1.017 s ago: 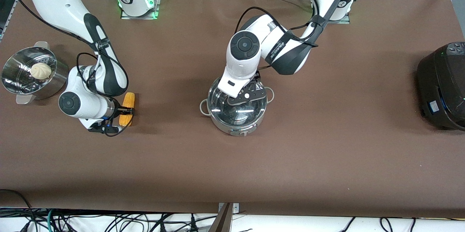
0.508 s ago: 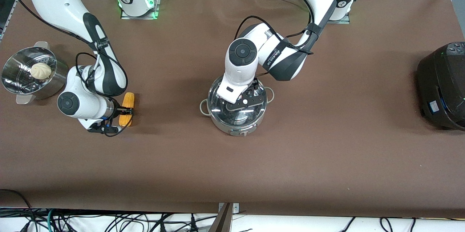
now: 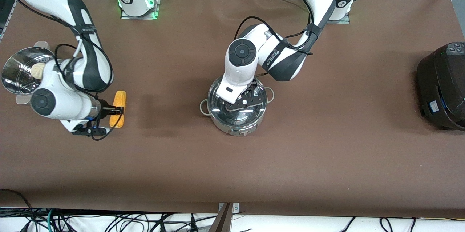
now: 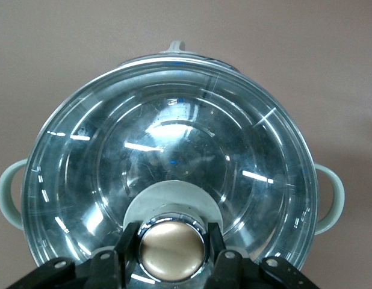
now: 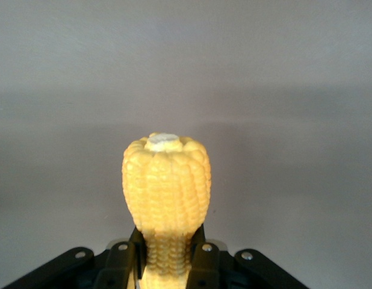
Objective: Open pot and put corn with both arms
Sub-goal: 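Lift the glass lid off the pot with the left gripper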
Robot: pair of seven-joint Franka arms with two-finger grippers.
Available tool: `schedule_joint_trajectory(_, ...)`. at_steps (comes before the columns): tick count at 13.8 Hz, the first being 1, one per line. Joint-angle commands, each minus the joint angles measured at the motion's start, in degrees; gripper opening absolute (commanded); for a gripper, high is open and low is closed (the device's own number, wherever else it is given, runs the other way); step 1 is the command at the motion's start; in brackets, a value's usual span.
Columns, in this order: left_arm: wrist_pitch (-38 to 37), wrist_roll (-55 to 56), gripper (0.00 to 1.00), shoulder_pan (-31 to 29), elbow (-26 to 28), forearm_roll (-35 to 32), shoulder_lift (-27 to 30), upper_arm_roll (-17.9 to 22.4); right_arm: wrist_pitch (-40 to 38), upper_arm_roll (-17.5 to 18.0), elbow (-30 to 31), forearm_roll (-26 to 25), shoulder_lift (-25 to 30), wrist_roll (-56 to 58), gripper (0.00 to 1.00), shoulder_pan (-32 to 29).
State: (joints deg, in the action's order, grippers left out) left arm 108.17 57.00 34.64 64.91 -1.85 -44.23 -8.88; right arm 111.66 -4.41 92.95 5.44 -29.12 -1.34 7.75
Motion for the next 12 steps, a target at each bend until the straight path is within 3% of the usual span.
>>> schedule_joint_trajectory(1,-0.85,-0.39,0.00,0.70,-1.54,-4.82,-0.86,0.62,-10.02,-0.25,-7.13,-0.26,1.26,1.16,0.00,-0.27)
schedule_joint_trajectory(4,-4.26,-0.48,0.00,0.43,-1.97,-4.48,0.80,0.53,-20.67,-1.48,-15.93,-0.96,1.17,1.16,0.00,-0.27)
schedule_joint_trajectory(8,-11.31,-1.44,0.00,-3.50,-1.54,0.17,7.65,0.61,-27.72,-1.92,-22.97,-0.96,1.26,1.95,0.00,-0.36)
schedule_joint_trajectory(12,-13.25,-21.18,0.00,-14.56,8.63,2.88,18.10,0.53,-28.78,-0.86,-24.48,-0.52,1.17,1.43,0.00,0.51)
